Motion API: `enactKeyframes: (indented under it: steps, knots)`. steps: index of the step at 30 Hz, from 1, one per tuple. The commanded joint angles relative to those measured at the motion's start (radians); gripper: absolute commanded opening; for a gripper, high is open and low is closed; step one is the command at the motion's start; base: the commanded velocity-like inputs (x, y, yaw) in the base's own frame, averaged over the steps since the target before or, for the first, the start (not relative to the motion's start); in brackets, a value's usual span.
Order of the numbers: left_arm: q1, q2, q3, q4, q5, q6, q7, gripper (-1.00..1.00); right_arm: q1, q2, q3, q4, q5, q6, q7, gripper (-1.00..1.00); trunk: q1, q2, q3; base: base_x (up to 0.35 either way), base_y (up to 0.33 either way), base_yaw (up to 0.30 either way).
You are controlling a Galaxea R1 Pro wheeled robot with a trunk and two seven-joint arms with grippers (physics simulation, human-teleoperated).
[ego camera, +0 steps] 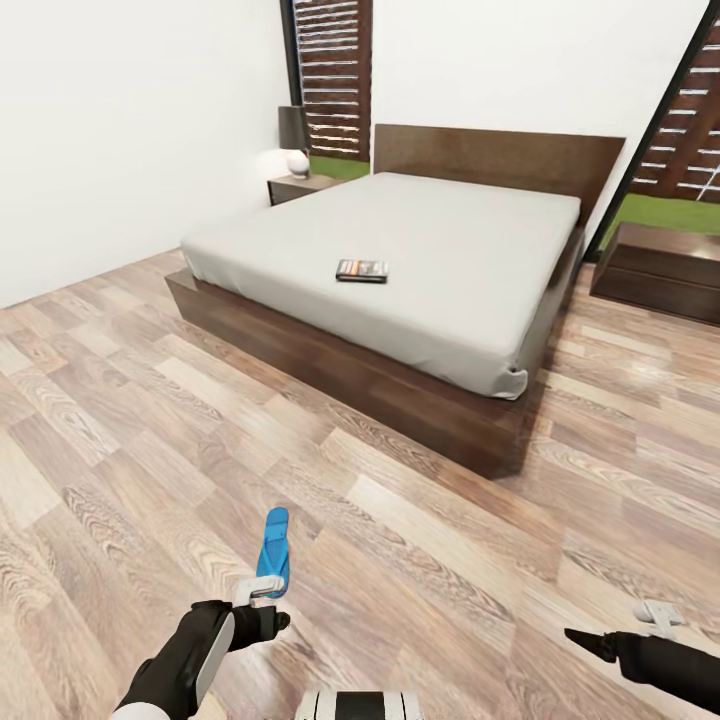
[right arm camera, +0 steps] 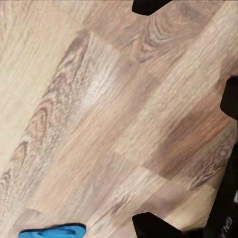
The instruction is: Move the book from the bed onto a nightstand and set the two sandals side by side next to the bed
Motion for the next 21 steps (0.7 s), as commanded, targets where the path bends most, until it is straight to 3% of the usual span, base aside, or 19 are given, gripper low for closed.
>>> enactKeyframes:
  steps: [1, 6, 10, 13, 15, 16, 21]
  knots:
    - [0.0, -0.001, 0.006, -0.001, 0.0, 0.006, -0.005, 1.0, 0.0, -0.001, -0.001, -0.003, -0.031, 0.009, 0.077, 1.0, 0.0, -0.001, -0.005, 0.0, 0.0, 0.0]
    - [0.0, -0.001, 0.006, -0.001, 0.0, 0.006, -0.005, 1.0, 0.0, -0.005, -0.002, -0.005, -0.084, 0.014, 0.309, 1.0, 0.003, -0.002, -0.024, 0.0, 0.0, 0.0]
    - [0.0, -0.002, 0.006, -0.001, 0.001, 0.006, -0.005, 1.0, 0.0, -0.004, -0.003, -0.006, -0.093, 0.014, 0.36, 1.0, 0.004, -0.003, -0.04, 0.0, 0.0, 0.0]
    - [0.0, -0.002, 0.006, -0.001, 0.001, 0.006, -0.005, 1.0, 0.0, -0.003, -0.004, -0.009, -0.09, 0.013, 0.295, 1.0, 0.006, -0.003, -0.051, 0.0, 0.0, 0.0]
    - [0.0, -0.002, 0.006, -0.001, 0.001, 0.006, -0.005, 1.0, 0.0, -0.001, -0.004, -0.012, -0.088, 0.012, 0.167, 1.0, 0.007, -0.004, -0.059, 0.0, 0.0, 0.0]
    - [0.0, -0.002, 0.006, -0.001, 0.001, 0.006, -0.005, 1.0, 0.0, 0.001, -0.004, -0.013, -0.094, 0.008, 0.04, 1.0, 0.007, -0.004, -0.063, 0.0, 0.0, 0.0]
    - [0.0, -0.002, 0.006, -0.001, 0.001, 0.006, -0.005, 1.0, 0.0, 0.0, -0.018, -0.009, -0.102, 0.004, -0.051, 1.0, 0.009, -0.005, -0.082, 0.0, 0.0, 0.0]
